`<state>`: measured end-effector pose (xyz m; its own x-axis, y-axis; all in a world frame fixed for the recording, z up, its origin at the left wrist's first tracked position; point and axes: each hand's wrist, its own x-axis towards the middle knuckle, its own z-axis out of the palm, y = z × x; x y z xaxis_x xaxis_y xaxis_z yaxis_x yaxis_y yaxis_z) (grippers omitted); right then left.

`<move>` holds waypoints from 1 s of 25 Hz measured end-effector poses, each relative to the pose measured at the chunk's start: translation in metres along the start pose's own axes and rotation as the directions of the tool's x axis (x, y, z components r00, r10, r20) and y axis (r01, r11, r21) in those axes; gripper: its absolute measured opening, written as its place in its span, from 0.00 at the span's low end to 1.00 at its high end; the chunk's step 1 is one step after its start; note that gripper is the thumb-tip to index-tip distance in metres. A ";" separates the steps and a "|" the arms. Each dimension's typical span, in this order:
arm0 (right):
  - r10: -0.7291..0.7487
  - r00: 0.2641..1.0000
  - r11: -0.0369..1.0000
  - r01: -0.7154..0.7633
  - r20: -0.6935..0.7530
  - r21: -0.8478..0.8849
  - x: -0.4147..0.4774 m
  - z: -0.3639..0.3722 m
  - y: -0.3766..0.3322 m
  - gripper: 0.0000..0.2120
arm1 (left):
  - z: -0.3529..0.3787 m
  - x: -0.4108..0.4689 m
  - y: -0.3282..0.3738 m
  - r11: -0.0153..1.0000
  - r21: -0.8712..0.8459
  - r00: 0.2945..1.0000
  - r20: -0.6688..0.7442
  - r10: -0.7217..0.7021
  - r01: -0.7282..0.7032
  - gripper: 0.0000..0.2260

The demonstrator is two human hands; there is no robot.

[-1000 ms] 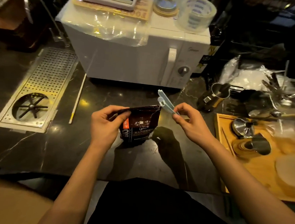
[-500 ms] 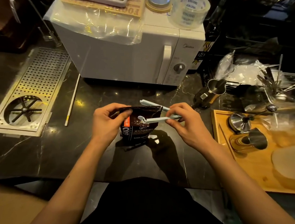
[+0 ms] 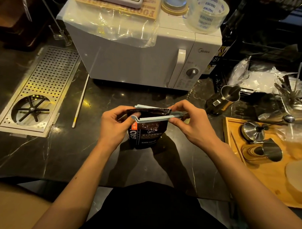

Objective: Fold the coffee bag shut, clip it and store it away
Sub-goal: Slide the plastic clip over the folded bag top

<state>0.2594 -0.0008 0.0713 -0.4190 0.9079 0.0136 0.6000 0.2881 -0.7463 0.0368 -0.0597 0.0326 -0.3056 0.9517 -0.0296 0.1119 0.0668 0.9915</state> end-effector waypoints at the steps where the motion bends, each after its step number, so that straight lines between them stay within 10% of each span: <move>1: 0.000 1.000 1.000 0.000 0.010 -0.013 0.002 -0.001 0.000 0.11 | 0.000 0.001 -0.002 1.000 0.020 1.000 -0.005 0.012 -0.011 0.10; 25: -0.044 0.990 0.995 0.056 0.132 -0.088 0.026 0.010 -0.029 0.18 | 0.002 0.000 -0.008 0.998 -0.047 0.996 -0.074 -0.042 0.038 0.11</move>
<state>0.2245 0.0110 0.0863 -0.5309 0.8464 -0.0416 0.6337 0.3639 -0.6827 0.0383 -0.0600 0.0244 -0.3788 0.9234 -0.0615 0.0559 0.0891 0.9944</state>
